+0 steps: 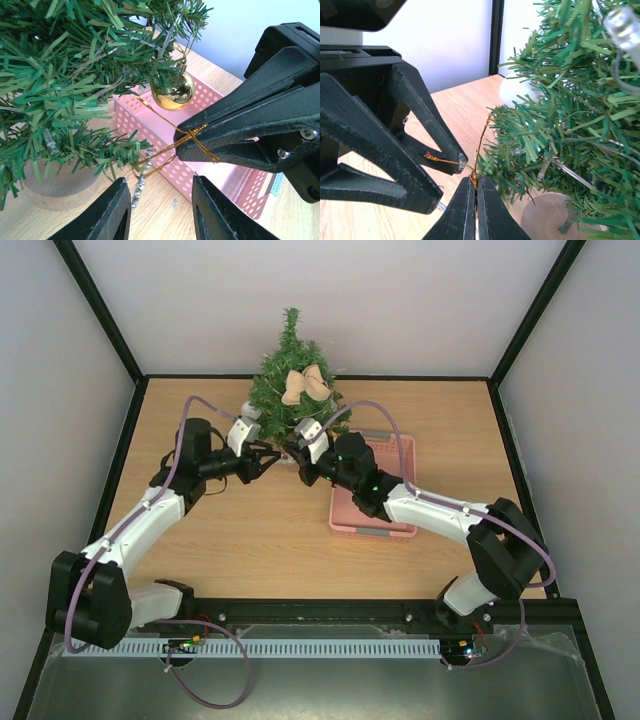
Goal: Decorate the small christmas tree
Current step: Hang the decoration item on the Christmas tree.
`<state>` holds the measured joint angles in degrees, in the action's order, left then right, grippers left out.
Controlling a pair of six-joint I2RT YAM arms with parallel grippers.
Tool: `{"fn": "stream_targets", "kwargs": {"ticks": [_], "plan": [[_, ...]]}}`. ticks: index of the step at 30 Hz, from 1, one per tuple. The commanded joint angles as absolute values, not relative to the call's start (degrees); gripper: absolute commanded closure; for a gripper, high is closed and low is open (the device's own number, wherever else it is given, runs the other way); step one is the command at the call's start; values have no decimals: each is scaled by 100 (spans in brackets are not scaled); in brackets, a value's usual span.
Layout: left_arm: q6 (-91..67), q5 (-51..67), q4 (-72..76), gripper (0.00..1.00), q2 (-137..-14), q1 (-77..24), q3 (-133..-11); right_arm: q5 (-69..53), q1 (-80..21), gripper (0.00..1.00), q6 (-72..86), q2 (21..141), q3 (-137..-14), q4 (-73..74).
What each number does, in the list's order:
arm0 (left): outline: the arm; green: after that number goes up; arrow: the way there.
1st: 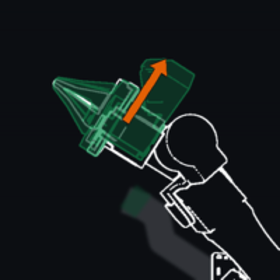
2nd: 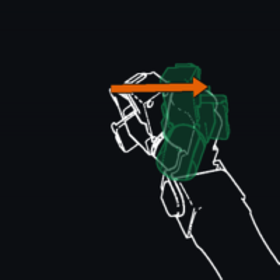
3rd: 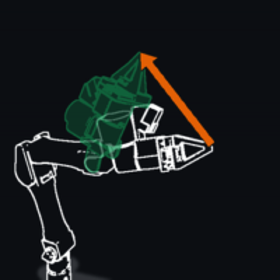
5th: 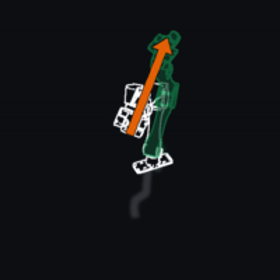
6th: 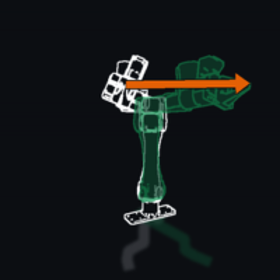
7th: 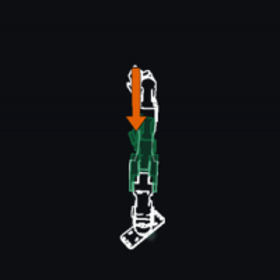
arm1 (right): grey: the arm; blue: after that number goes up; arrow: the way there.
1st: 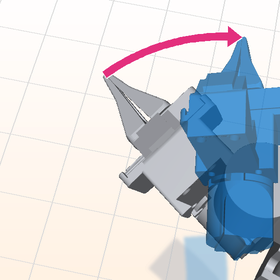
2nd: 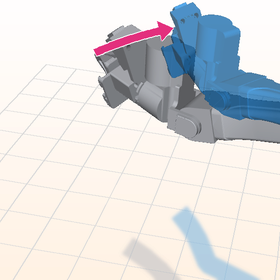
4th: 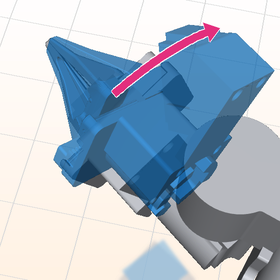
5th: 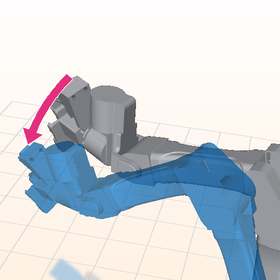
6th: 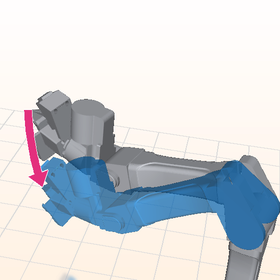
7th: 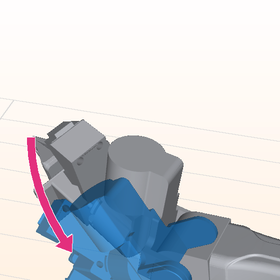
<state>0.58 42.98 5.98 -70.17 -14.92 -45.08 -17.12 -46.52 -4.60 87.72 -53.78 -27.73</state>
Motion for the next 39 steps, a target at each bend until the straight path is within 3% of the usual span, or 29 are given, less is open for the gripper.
{"fn": "stream_targets", "kwargs": {"ticks": [1,16,30,33,39], "plan": [[366,4308,303,65,-6912,-1423,-4728,-2088,-4641,98,-598,8587,-5383,-2686],[773,4098,17,64,-6826,-1373,-4772,-2260,-4641,98,-471,8751,-5660,-2681],[1235,4885,-111,63,-6998,-1373,-4916,-2344,-4663,98,-440,8761,-5766,-2630],[1179,4911,20,68,-6987,-1379,-4904,-2394,-4670,98,-442,8740,-5735,-2631],[1044,4921,198,88,-6982,-1378,-4877,-2410,-4681,98,-461,8696,-5707,-2576]]}}
